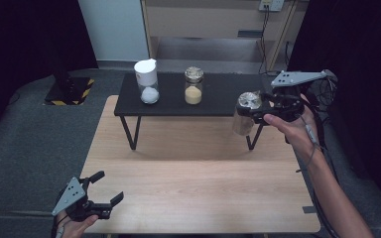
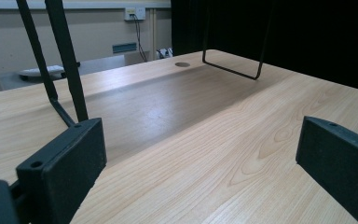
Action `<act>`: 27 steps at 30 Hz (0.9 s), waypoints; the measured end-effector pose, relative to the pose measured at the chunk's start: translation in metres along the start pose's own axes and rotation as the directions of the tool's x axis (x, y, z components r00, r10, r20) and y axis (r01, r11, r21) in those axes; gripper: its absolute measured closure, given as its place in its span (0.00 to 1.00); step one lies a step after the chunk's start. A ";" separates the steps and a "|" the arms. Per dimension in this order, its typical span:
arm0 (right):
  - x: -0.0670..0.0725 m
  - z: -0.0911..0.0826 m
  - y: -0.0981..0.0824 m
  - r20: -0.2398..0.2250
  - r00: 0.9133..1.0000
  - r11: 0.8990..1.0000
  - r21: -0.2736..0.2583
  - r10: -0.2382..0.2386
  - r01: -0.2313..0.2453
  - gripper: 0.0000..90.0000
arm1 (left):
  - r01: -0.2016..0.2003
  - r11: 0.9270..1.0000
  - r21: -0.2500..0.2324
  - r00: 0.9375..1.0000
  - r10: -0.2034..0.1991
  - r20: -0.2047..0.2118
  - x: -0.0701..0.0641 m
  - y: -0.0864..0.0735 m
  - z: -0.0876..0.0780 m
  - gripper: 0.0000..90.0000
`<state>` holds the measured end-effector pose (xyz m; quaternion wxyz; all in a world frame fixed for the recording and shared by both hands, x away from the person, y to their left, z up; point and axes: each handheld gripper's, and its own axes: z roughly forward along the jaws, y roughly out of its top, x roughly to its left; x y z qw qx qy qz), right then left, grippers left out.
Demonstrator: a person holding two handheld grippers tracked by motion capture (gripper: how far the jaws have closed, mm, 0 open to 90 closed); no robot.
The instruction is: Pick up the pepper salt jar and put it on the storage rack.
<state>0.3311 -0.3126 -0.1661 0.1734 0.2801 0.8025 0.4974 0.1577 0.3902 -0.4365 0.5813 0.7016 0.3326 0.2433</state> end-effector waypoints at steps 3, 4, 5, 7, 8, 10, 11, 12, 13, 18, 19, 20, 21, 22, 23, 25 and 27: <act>0.000 0.002 0.006 0.021 1.000 1.000 -0.002 -0.001 0.001 0.38 | 0.000 1.000 0.000 1.000 0.000 0.000 0.000 0.000 0.000 0.01; -0.001 0.002 0.007 0.026 1.000 1.000 -0.004 -0.001 0.001 0.38 | 0.000 1.000 0.000 1.000 0.000 0.000 0.000 0.000 0.000 0.01; -0.001 0.003 0.009 0.029 1.000 1.000 -0.007 -0.002 0.002 0.38 | 0.001 1.000 -0.001 1.000 -0.001 0.000 0.000 0.000 0.000 0.01; -0.002 0.004 0.012 0.037 0.999 1.000 -0.012 -0.001 0.001 0.38 | 0.001 1.000 0.000 1.000 -0.001 0.000 0.000 0.000 0.000 0.01; -0.001 0.004 0.013 0.043 0.999 1.000 -0.013 -0.002 0.003 0.38 | 0.000 1.000 -0.001 1.000 0.000 0.001 0.000 0.000 0.000 0.01; -0.002 0.006 0.016 0.053 0.999 1.000 -0.017 0.001 0.000 0.38 | -0.001 1.000 -0.001 1.000 0.001 0.001 0.000 0.000 0.000 0.01; -0.002 0.006 0.017 0.057 0.998 1.000 -0.020 -0.001 0.003 0.38 | 0.000 1.000 0.000 1.000 0.000 0.001 0.000 0.000 0.000 0.01; -0.002 0.007 0.018 0.063 0.998 1.000 -0.021 0.000 0.001 0.38 | 0.001 1.000 0.000 1.000 -0.001 0.001 0.000 0.000 0.000 0.01; -0.002 0.008 0.020 0.067 0.998 1.000 -0.023 0.002 -0.001 0.38 | 0.001 1.000 -0.001 1.000 -0.001 0.001 0.000 0.000 0.000 0.01; -0.004 0.011 0.023 0.093 0.995 0.999 -0.039 0.017 -0.014 0.38 | 0.000 1.000 -0.001 1.000 0.000 0.002 0.000 0.000 0.000 0.01; -0.005 0.012 0.024 0.098 0.995 0.999 -0.040 0.021 -0.017 0.38 | 0.000 1.000 -0.001 1.000 0.000 0.002 0.000 0.000 0.000 0.01; -0.006 0.013 0.025 0.101 0.995 0.999 -0.038 0.025 -0.021 0.38 | 0.000 1.000 -0.001 1.000 0.000 0.002 0.000 0.000 0.000 0.01; -0.006 0.014 0.026 0.108 0.994 0.999 -0.037 0.026 -0.022 0.38 | 0.000 1.000 -0.001 1.000 0.000 0.002 0.000 0.000 0.000 0.01; -0.006 0.015 0.027 0.116 0.993 0.999 -0.035 0.026 -0.022 0.38 | 0.000 1.000 -0.001 1.000 0.000 0.002 0.000 0.000 0.000 0.01; -0.006 0.017 0.027 0.123 0.992 0.999 -0.036 0.025 -0.021 0.38 | 0.001 1.000 -0.001 1.000 -0.001 0.002 0.000 0.000 0.000 0.01; -0.008 0.018 0.028 0.131 0.991 0.999 -0.036 0.030 -0.026 0.38 | 0.001 1.000 -0.001 1.000 -0.001 0.003 0.000 0.000 0.000 0.01; -0.009 0.020 0.028 0.142 0.989 0.999 -0.040 0.037 -0.031 0.38 | 0.001 1.000 -0.001 1.000 -0.001 0.003 0.000 0.000 0.000 0.01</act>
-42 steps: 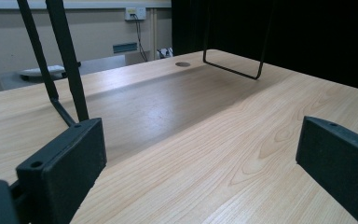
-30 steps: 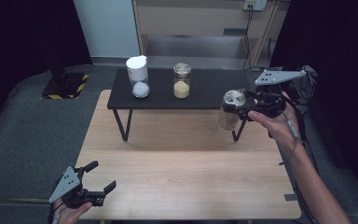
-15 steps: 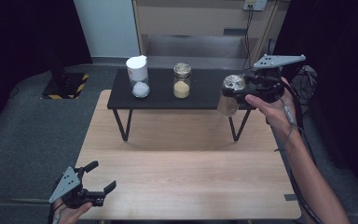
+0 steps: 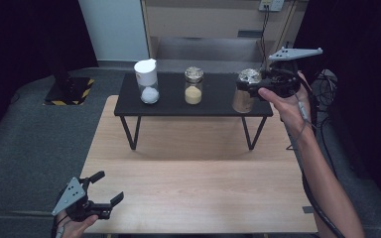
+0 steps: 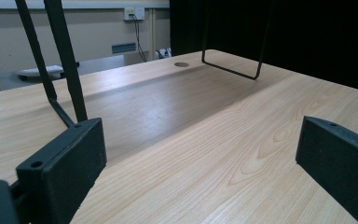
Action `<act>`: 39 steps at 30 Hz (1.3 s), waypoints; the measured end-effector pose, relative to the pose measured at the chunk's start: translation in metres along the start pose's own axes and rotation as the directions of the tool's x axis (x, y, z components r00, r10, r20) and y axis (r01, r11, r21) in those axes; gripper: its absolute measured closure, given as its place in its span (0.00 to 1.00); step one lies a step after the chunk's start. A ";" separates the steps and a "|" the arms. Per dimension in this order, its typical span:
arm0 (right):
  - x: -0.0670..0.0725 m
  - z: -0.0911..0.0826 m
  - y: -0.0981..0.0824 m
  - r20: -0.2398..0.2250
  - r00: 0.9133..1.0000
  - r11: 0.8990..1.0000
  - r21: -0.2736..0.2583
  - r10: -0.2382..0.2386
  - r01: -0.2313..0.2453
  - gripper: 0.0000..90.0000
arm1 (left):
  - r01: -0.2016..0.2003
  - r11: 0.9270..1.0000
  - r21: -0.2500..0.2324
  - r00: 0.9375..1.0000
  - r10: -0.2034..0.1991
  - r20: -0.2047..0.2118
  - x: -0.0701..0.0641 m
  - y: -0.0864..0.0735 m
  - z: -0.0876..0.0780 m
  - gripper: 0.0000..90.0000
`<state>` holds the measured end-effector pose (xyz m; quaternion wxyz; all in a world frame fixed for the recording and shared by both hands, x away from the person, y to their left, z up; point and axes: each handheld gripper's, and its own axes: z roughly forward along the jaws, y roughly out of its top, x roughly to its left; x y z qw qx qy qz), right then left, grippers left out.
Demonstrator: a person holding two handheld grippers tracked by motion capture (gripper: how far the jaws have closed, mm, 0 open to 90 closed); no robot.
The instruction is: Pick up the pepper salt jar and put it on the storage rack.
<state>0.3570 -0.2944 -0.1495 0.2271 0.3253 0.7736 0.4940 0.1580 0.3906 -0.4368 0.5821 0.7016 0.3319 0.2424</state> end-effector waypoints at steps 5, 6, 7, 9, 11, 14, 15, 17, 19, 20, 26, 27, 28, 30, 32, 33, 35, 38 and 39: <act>-0.001 0.007 0.001 0.030 0.999 1.000 -0.002 0.012 -0.012 0.38 | 0.000 1.000 0.000 1.000 0.000 0.000 0.000 0.000 0.000 0.01; -0.002 0.008 0.001 0.036 0.999 1.000 -0.003 0.014 -0.014 0.38 | 0.001 1.000 0.000 1.000 -0.001 -0.001 0.000 0.000 0.000 0.01; -0.002 0.010 0.002 0.043 0.999 1.000 -0.004 0.014 -0.014 0.38 | 0.001 1.000 0.000 1.000 -0.001 -0.001 0.000 0.000 0.000 0.01; -0.002 0.012 0.002 0.057 0.998 1.000 -0.004 0.015 -0.014 0.38 | 0.002 1.000 0.000 1.000 -0.002 -0.001 0.000 0.000 0.000 0.01; -0.003 0.014 0.002 0.065 0.998 1.000 -0.005 0.021 -0.021 0.38 | 0.002 1.000 0.000 1.000 -0.002 0.000 0.000 0.000 0.000 0.01; -0.005 0.018 0.001 0.079 0.996 0.999 -0.011 0.032 -0.031 0.38 | 0.003 1.000 0.000 1.000 -0.003 0.000 0.000 0.000 0.000 0.01; -0.006 0.019 0.001 0.084 0.996 0.999 -0.010 0.033 -0.033 0.38 | 0.003 1.000 0.000 1.000 -0.003 0.000 0.000 0.000 0.000 0.01; -0.006 0.022 0.002 0.098 0.995 0.999 -0.006 0.033 -0.033 0.38 | 0.003 1.000 0.000 1.000 -0.003 0.000 0.000 0.000 0.000 0.01; -0.008 0.025 0.003 0.108 0.994 0.999 -0.003 0.032 -0.032 0.38 | 0.003 1.000 0.000 1.000 -0.003 0.000 0.000 0.000 0.000 0.01; -0.008 0.026 0.003 0.112 0.993 0.999 -0.004 0.036 -0.036 0.38 | 0.003 1.000 0.000 1.000 -0.003 0.000 0.000 0.000 0.000 0.01; -0.009 0.035 0.005 0.133 0.990 0.999 0.000 0.040 -0.040 0.38 | 0.005 1.000 -0.001 1.000 -0.005 0.000 0.001 -0.001 0.000 0.01; -0.010 0.036 0.005 0.134 0.990 0.999 -0.002 0.041 -0.041 0.38 | 0.005 1.000 -0.001 1.000 -0.005 0.001 0.001 -0.001 0.000 0.01; -0.010 0.037 0.004 0.135 0.990 0.999 -0.004 0.043 -0.042 0.38 | 0.005 1.000 -0.001 1.000 -0.005 0.001 0.001 -0.001 0.000 0.01; -0.011 0.040 0.003 0.138 0.989 0.999 -0.008 0.046 -0.045 0.38 | 0.006 1.000 -0.001 1.000 -0.006 0.001 0.001 -0.001 0.000 0.01; -0.011 0.043 0.001 0.142 0.989 0.999 -0.005 0.048 -0.048 0.38 | 0.006 1.000 -0.001 1.000 -0.006 0.001 0.001 -0.001 0.000 0.01; -0.011 0.044 0.000 0.144 0.988 0.999 -0.002 0.049 -0.049 0.38 | 0.006 1.000 -0.001 1.000 -0.006 0.001 0.001 -0.001 0.000 0.01; -0.012 0.047 -0.002 0.146 0.988 0.999 -0.004 0.050 -0.050 0.38 | 0.007 1.000 -0.002 1.000 -0.007 0.002 0.001 -0.001 0.000 0.01; -0.012 0.051 -0.005 0.152 0.987 0.998 -0.006 0.057 -0.057 0.38 | 0.007 1.000 -0.001 1.000 -0.007 0.001 0.001 -0.001 0.000 0.01; -0.012 0.052 -0.006 0.154 0.986 0.998 -0.004 0.057 -0.057 0.38 | 0.007 1.000 -0.001 1.000 -0.007 0.001 0.001 -0.001 0.000 0.01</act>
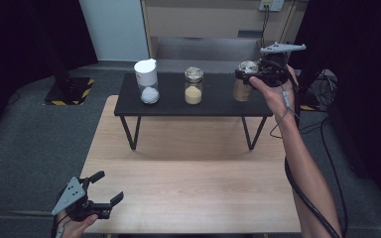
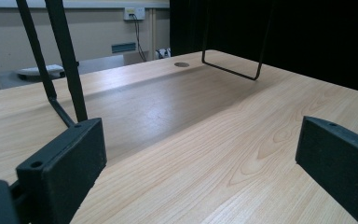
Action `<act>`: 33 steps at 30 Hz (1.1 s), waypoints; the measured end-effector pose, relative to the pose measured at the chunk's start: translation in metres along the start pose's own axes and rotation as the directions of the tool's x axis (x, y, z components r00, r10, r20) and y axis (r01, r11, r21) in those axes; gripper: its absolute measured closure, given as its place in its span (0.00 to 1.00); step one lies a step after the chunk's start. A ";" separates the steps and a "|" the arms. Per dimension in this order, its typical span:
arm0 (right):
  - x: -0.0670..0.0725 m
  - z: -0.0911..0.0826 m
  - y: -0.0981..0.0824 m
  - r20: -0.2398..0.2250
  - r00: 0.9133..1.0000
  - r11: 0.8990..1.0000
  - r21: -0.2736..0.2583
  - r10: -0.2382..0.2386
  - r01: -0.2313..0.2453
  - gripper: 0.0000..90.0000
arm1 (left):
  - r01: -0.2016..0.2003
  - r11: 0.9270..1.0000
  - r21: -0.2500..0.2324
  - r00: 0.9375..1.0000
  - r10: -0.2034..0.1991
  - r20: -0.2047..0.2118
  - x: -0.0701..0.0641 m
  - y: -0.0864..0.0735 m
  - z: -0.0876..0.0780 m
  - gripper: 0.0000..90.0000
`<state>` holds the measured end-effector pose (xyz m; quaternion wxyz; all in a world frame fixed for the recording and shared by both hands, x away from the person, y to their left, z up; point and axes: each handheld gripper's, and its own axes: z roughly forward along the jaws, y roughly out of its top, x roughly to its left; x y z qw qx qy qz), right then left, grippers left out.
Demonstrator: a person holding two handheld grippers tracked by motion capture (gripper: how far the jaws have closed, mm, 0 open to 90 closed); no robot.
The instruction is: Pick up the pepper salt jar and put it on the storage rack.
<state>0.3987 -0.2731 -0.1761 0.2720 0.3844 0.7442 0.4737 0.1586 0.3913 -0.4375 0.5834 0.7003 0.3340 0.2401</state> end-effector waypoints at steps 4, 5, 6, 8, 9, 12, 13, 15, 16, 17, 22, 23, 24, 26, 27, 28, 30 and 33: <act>-0.001 0.006 -0.003 0.005 1.000 1.000 0.005 0.008 -0.008 0.38 | 0.001 1.000 0.000 1.000 -0.001 0.000 0.000 0.000 0.000 0.01; -0.002 0.007 -0.004 0.006 1.000 1.000 0.006 0.012 -0.012 0.38 | 0.001 1.000 0.000 1.000 -0.001 0.000 0.000 0.000 0.000 0.01; -0.002 0.008 -0.005 0.006 1.000 1.000 0.007 0.012 -0.012 0.38 | 0.001 1.000 -0.001 1.000 -0.001 0.000 0.000 0.000 0.000 0.01; -0.003 0.011 -0.006 0.010 1.000 1.000 0.012 0.012 -0.012 0.38 | 0.002 1.000 -0.001 1.000 -0.002 0.000 0.000 0.000 0.000 0.01; -0.003 0.012 -0.006 0.012 1.000 1.000 0.013 0.011 -0.012 0.38 | 0.002 1.000 0.000 1.000 -0.002 0.000 0.000 0.000 0.000 0.01; -0.003 0.015 -0.007 0.012 1.000 1.000 0.016 0.014 -0.015 0.38 | 0.002 1.000 0.000 1.000 -0.002 0.000 0.000 0.000 0.000 0.01; -0.004 0.016 -0.008 0.012 1.000 1.000 0.016 0.014 -0.014 0.38 | 0.001 1.000 0.000 1.000 -0.001 0.000 0.000 0.000 0.000 0.01; -0.003 0.018 -0.009 0.014 1.000 1.000 0.017 0.014 -0.014 0.38 | 0.002 1.000 0.000 1.000 -0.002 0.001 0.000 0.000 0.000 0.01; -0.003 0.019 -0.009 0.015 1.000 1.000 0.018 0.013 -0.013 0.38 | 0.001 1.000 0.000 1.000 -0.001 0.000 0.000 0.000 0.000 0.01; -0.003 0.019 -0.010 0.015 1.000 1.000 0.018 0.015 -0.016 0.38 | 0.001 1.000 0.000 1.000 -0.001 0.000 0.000 0.000 0.000 0.01; -0.004 0.023 -0.012 0.015 1.000 1.000 0.025 0.013 -0.013 0.38 | 0.001 1.000 0.000 1.000 -0.001 0.001 0.000 0.000 0.000 0.01; -0.004 0.024 -0.012 0.016 1.000 1.000 0.025 0.017 -0.017 0.38 | 0.002 1.000 0.000 1.000 -0.002 0.001 0.000 0.000 0.000 0.01; -0.004 0.024 -0.013 0.014 1.000 0.999 0.025 0.021 -0.021 0.38 | 0.002 1.000 0.000 1.000 -0.002 0.001 0.000 0.000 0.000 0.01; -0.005 0.025 -0.014 0.013 1.000 0.999 0.026 0.022 -0.023 0.38 | 0.003 1.000 -0.001 1.000 -0.003 0.001 0.000 0.000 0.000 0.01; -0.005 0.026 -0.014 0.014 1.000 0.999 0.026 0.021 -0.021 0.38 | 0.003 1.000 -0.001 1.000 -0.003 0.001 0.001 0.000 0.000 0.01; -0.005 0.026 -0.015 0.015 1.000 0.999 0.027 0.022 -0.022 0.38 | 0.003 1.000 -0.001 1.000 -0.003 0.001 0.000 0.000 0.000 0.01; -0.005 0.027 -0.016 0.014 1.000 0.999 0.027 0.026 -0.026 0.38 | 0.002 1.000 0.000 1.000 -0.002 0.001 0.000 0.000 0.000 0.01; -0.005 0.029 -0.017 0.014 1.000 0.999 0.031 0.027 -0.027 0.38 | 0.003 1.000 0.000 1.000 -0.003 0.001 0.001 0.000 0.000 0.01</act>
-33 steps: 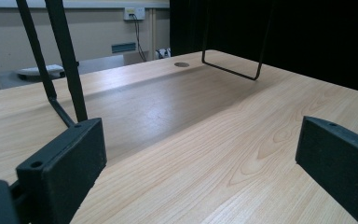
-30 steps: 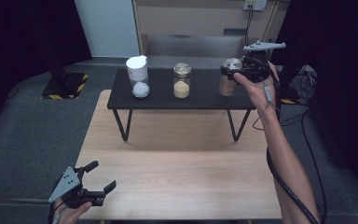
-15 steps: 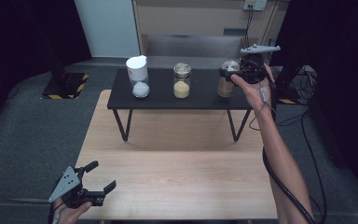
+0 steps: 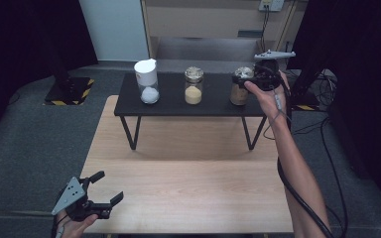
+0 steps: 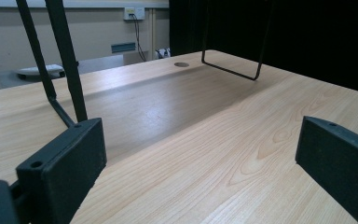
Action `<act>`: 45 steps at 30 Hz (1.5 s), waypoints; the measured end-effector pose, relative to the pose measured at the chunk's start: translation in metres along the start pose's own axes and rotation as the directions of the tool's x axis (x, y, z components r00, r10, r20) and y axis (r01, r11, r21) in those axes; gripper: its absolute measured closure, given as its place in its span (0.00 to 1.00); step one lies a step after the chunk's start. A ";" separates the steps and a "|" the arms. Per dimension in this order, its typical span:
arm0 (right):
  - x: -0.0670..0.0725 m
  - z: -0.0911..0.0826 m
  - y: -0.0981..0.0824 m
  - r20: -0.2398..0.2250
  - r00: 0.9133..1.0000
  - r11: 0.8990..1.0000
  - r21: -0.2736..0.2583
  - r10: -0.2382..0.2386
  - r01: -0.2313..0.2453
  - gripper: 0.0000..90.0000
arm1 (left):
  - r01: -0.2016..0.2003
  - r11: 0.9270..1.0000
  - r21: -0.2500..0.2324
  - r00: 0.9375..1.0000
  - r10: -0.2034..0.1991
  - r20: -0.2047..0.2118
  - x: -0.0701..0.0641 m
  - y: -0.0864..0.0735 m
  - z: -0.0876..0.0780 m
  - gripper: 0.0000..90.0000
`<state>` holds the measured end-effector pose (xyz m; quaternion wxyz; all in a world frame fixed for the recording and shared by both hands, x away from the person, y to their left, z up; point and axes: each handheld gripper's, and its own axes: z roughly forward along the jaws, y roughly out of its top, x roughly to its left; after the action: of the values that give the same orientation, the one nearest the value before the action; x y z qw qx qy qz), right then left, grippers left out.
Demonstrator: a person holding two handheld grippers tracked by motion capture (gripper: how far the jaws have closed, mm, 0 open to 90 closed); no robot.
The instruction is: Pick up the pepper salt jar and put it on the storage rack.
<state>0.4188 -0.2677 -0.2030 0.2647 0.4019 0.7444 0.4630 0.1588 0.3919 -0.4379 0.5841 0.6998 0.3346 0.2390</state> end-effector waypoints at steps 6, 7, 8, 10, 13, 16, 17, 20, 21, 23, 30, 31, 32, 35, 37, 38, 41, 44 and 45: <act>-0.001 0.003 -0.003 -0.001 1.000 1.000 0.004 0.007 -0.007 0.38 | -0.001 1.000 0.000 1.000 0.001 0.000 0.000 0.000 0.000 0.01; -0.002 0.003 -0.003 -0.002 1.000 1.000 0.003 0.010 -0.010 0.38 | -0.001 1.000 0.000 1.000 0.001 0.000 0.000 0.000 0.000 0.01; -0.002 0.003 -0.003 -0.002 1.000 1.000 0.002 0.012 -0.012 0.38 | 0.000 1.000 -0.001 1.000 0.000 0.000 0.000 0.000 0.000 0.01; -0.002 0.003 -0.003 -0.002 1.000 1.000 0.001 0.012 -0.012 0.38 | 0.000 1.000 -0.001 1.000 0.000 0.000 0.000 0.000 0.000 0.01; -0.003 0.003 -0.005 -0.003 1.000 1.000 -0.003 0.017 -0.017 0.38 | -0.001 1.000 0.000 1.000 0.001 0.000 0.000 0.000 0.000 0.01; -0.004 0.003 -0.006 -0.004 1.000 1.000 -0.007 0.021 -0.021 0.38 | -0.001 1.000 0.000 1.000 0.001 0.000 0.000 0.000 0.000 0.01; -0.004 0.003 -0.007 -0.004 1.000 1.000 -0.011 0.022 -0.022 0.38 | -0.001 1.000 0.000 1.000 0.001 0.000 0.000 0.000 0.000 0.01; -0.003 0.003 -0.008 -0.003 1.000 1.000 -0.013 0.021 -0.021 0.38 | -0.002 1.000 0.000 1.000 0.002 0.000 0.000 0.000 0.000 0.01; -0.003 0.003 -0.008 -0.003 1.000 1.000 -0.014 0.019 -0.019 0.38 | -0.002 1.000 -0.001 1.000 0.002 0.000 0.000 0.000 0.000 0.01; -0.003 0.003 -0.008 -0.004 1.000 1.000 -0.015 0.018 -0.018 0.38 | -0.002 1.000 -0.001 1.000 0.002 0.000 0.000 0.000 0.000 0.01; -0.004 0.001 -0.016 0.002 0.999 0.997 -0.062 0.045 -0.045 0.27 | -0.003 1.000 -0.001 1.000 0.003 0.000 0.000 0.000 0.000 0.01; -0.004 0.001 -0.016 0.000 0.999 0.997 -0.065 0.050 -0.050 0.25 | -0.003 1.000 -0.001 1.000 0.003 0.000 0.000 0.000 0.000 0.01; -0.005 0.000 -0.016 -0.006 0.998 0.996 -0.068 0.056 -0.057 0.22 | -0.002 1.000 -0.001 1.000 0.002 0.000 0.000 0.000 0.000 0.01; -0.006 -0.002 -0.018 -0.011 0.998 0.993 -0.096 0.065 -0.065 0.13 | -0.003 1.000 -0.001 1.000 0.003 0.000 0.000 0.000 0.000 0.01; -0.008 -0.003 -0.018 -0.019 0.998 0.992 -0.105 0.066 -0.067 0.08 | -0.004 1.000 -0.001 1.000 0.004 0.000 -0.001 0.000 0.000 0.01; -0.008 -0.004 -0.017 -0.014 0.998 0.992 -0.108 0.059 -0.060 0.07 | -0.004 1.000 -0.001 1.000 0.004 0.000 -0.001 0.000 0.000 0.01; -0.007 -0.008 -0.016 -0.009 0.999 0.992 -0.119 0.043 -0.044 0.06 | -0.002 1.000 -0.002 1.000 0.002 0.000 0.000 0.000 0.000 0.01; -0.005 -0.014 -0.014 0.000 1.000 0.991 -0.128 0.030 -0.030 0.06 | -0.004 1.000 -0.002 1.000 0.004 0.000 -0.001 0.000 0.000 0.01; -0.006 -0.016 -0.013 -0.004 1.000 0.991 -0.133 0.031 -0.031 0.06 | -0.004 1.000 -0.001 1.000 0.004 0.000 -0.001 0.000 0.000 0.01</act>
<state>0.4050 -0.2834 -0.2081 0.2829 0.3942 0.7059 0.5160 0.1584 0.3914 -0.4376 0.5840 0.7001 0.3331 0.2406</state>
